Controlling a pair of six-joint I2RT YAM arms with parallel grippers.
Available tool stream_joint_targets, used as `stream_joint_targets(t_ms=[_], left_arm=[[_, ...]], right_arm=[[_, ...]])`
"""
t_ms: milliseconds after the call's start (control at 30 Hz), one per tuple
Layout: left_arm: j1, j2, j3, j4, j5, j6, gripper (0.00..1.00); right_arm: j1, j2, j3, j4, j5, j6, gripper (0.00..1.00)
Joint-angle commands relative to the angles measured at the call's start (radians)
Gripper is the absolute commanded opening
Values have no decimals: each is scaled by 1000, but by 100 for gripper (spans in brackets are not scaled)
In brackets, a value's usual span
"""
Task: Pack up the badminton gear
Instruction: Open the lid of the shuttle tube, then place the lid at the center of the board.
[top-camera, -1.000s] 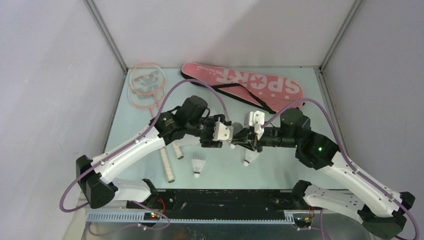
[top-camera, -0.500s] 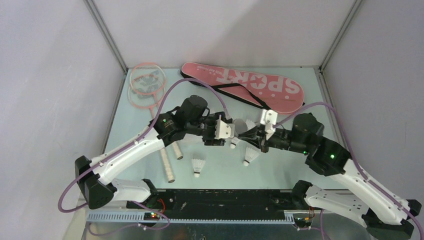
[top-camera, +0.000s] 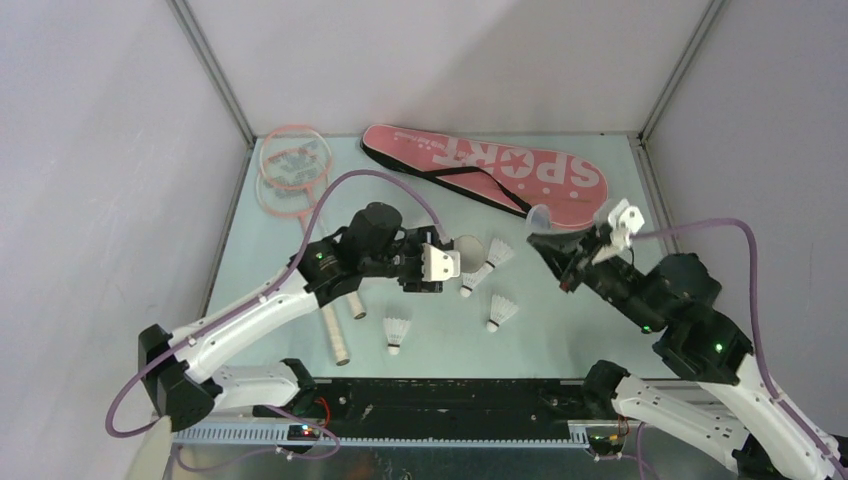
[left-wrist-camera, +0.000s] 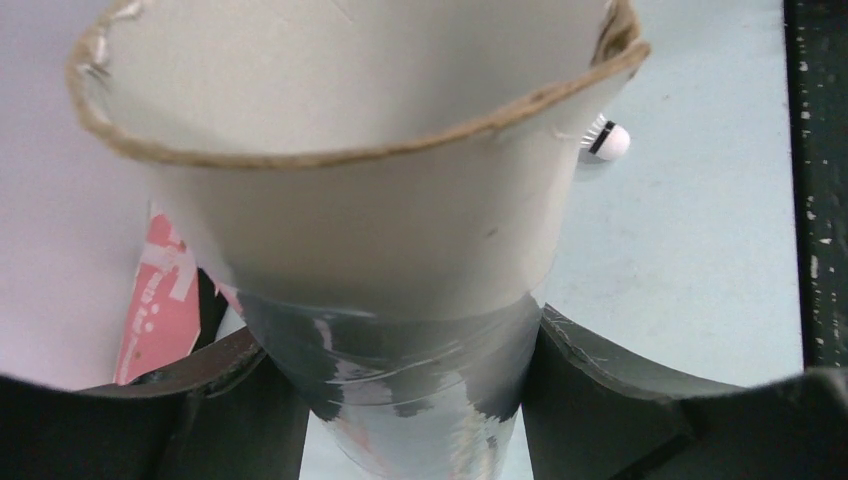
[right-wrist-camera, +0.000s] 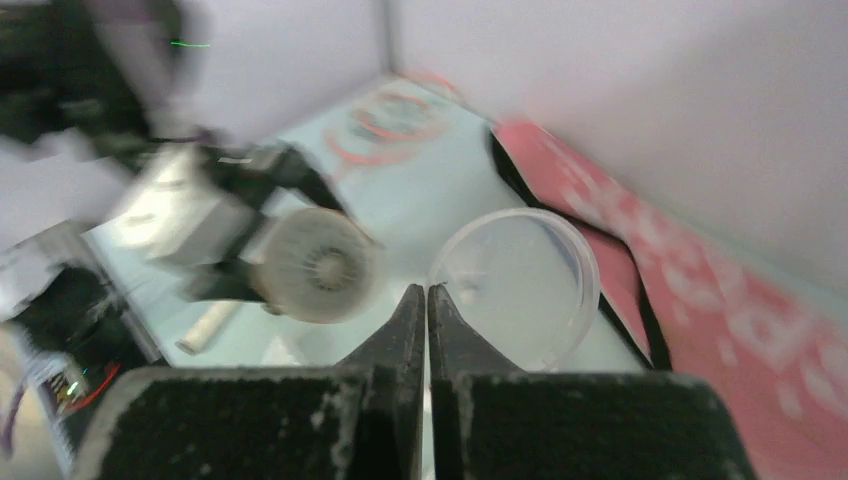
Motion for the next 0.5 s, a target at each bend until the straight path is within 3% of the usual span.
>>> stream_joint_targets(t_ms=[0,100,233,333,467], left_arm=[[0,-116,-64,194,-106,-44,38],[1,-166,-127,249,-123,-54,38],[0,-216,-175,297,-147,-68,38],[1,-238,-196,312,-179,-80,38],[1,-255,-211,303,-182,-86,40]], right_arm=[[-80,91,-1,-153,525,272,0],[-248,191,-29,-263,569,456,0],[-455,270,-189,-243,326,618,0],[-530,343,-331,-148,261,653,0],[-551,468,-399,-81,263,644,5]])
